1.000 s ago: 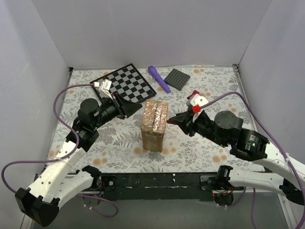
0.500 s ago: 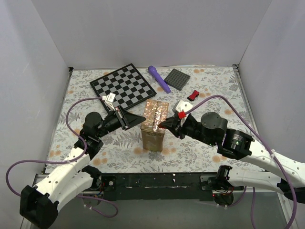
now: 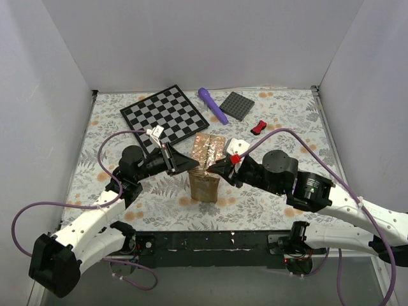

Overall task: Unpack the express box
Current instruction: Adjust the express box at the center of the board.

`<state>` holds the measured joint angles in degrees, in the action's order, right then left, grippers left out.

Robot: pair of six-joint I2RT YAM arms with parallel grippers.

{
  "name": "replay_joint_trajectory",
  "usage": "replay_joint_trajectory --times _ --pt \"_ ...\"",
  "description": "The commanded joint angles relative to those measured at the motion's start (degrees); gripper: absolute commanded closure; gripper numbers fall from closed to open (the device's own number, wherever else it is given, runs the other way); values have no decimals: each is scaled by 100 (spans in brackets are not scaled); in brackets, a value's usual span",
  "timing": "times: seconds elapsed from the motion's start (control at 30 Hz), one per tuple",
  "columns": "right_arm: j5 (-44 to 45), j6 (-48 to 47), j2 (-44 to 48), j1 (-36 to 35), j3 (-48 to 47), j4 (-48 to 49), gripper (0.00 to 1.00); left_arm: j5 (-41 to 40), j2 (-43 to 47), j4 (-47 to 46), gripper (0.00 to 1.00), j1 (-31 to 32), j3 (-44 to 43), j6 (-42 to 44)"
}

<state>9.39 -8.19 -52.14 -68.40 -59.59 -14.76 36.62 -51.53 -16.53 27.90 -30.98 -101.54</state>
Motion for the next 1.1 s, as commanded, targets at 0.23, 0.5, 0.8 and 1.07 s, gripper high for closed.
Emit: replay_joint_trajectory --times 0.23,0.5,0.8,1.07 --pt "651 -359 -24 -744 -220 421 99 -102 -77 353 84 -4 171 108" --pt "1434 -500 -24 -1166 97 702 99 -182 -86 440 84 5 207 152" --pt "1610 -596 -95 -1299 290 712 99 -217 -41 493 85 -4 250 143" --pt "1532 -702 230 -1325 466 939 99 -234 -33 485 85 -4 312 108"
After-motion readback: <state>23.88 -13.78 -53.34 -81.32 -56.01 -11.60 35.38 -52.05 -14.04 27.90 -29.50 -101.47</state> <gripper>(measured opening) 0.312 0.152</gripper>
